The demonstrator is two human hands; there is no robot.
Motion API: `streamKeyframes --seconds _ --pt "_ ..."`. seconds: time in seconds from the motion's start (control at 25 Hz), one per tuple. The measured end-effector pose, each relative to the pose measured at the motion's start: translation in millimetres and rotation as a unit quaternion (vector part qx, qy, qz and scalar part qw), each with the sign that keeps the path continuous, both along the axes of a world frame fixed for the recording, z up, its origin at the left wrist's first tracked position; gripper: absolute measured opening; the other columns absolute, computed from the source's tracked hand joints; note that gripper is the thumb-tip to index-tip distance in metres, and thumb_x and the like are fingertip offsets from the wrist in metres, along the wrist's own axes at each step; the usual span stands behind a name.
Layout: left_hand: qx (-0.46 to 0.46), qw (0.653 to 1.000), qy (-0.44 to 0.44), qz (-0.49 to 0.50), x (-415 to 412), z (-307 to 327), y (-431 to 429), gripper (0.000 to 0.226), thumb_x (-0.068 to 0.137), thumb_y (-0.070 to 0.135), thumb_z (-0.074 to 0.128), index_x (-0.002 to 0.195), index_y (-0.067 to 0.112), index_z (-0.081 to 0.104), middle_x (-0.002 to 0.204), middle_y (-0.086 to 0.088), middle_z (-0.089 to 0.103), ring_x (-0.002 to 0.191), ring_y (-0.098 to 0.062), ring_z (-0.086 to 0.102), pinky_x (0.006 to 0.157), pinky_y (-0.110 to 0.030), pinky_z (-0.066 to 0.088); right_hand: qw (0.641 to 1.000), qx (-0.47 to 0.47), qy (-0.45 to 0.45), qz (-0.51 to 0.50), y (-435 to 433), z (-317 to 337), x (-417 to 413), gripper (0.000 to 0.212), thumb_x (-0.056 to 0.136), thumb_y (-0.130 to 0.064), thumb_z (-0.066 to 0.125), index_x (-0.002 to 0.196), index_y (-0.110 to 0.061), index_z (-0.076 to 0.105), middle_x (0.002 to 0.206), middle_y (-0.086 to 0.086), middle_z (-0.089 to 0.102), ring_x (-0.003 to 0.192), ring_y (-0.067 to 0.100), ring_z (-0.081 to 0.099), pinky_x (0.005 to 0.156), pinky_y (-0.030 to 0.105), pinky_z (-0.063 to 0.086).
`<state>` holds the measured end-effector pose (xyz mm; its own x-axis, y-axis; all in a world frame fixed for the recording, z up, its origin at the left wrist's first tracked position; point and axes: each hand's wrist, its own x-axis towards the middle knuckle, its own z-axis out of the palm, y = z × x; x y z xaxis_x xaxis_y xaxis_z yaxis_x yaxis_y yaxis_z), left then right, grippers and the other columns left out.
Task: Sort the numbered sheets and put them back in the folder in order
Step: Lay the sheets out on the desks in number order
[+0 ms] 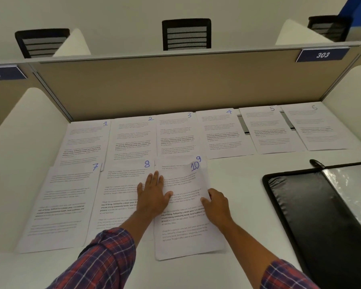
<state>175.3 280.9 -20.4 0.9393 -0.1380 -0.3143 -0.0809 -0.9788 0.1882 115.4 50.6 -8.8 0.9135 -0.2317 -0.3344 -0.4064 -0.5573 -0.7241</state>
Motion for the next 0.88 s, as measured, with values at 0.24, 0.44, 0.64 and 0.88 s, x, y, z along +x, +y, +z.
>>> streamKeyframes --seconds 0.24,0.44,0.64,0.88 --pt "-0.070 0.994 -0.088 0.011 2.9 8.0 5.8 0.076 0.107 0.057 0.033 0.166 0.015 0.011 0.175 -0.007 -0.005 0.161 -0.023 -0.007 0.129 -0.045 -0.004 0.997 0.077 -0.018 -0.024 -8.2 17.8 2.3 0.012 0.103 -0.014 0.060 0.104 -0.008 0.071 0.100 0.000 0.074 0.089 0.015 0.071 0.067 0.020 0.056" --pt "-0.344 0.908 -0.125 0.204 -4.4 26.7 -18.9 0.074 0.105 0.050 0.050 0.164 0.015 0.023 0.170 -0.009 0.027 0.156 -0.027 0.025 0.127 -0.046 0.023 0.965 0.219 -0.036 -0.138 -25.7 44.9 -5.9 0.013 0.104 -0.015 0.061 0.107 -0.017 0.073 0.100 -0.002 0.077 0.088 0.018 0.075 0.066 0.022 0.059" --pt "-0.459 0.842 -0.071 0.274 -15.0 50.2 -64.3 0.049 0.104 0.034 0.061 0.150 0.021 0.049 0.113 0.003 0.068 0.108 -0.019 0.066 0.101 -0.039 0.054 0.945 0.265 -0.041 -0.187 -60.7 52.9 -4.5 0.013 0.104 -0.017 0.062 0.107 -0.019 0.074 0.101 -0.002 0.079 0.091 0.020 0.077 0.079 0.035 0.063" --pt "-0.471 0.833 -0.083 0.280 -15.4 41.8 -122.0 0.043 0.102 0.011 0.063 0.142 0.024 0.057 0.103 0.000 0.072 0.091 -0.014 0.070 0.086 -0.031 0.061 0.961 0.216 -0.038 -0.170 -125.3 37.9 9.8 0.012 0.101 -0.017 0.066 0.111 -0.016 0.073 0.103 0.002 0.078 0.095 0.024 0.076 0.087 0.042 0.063"
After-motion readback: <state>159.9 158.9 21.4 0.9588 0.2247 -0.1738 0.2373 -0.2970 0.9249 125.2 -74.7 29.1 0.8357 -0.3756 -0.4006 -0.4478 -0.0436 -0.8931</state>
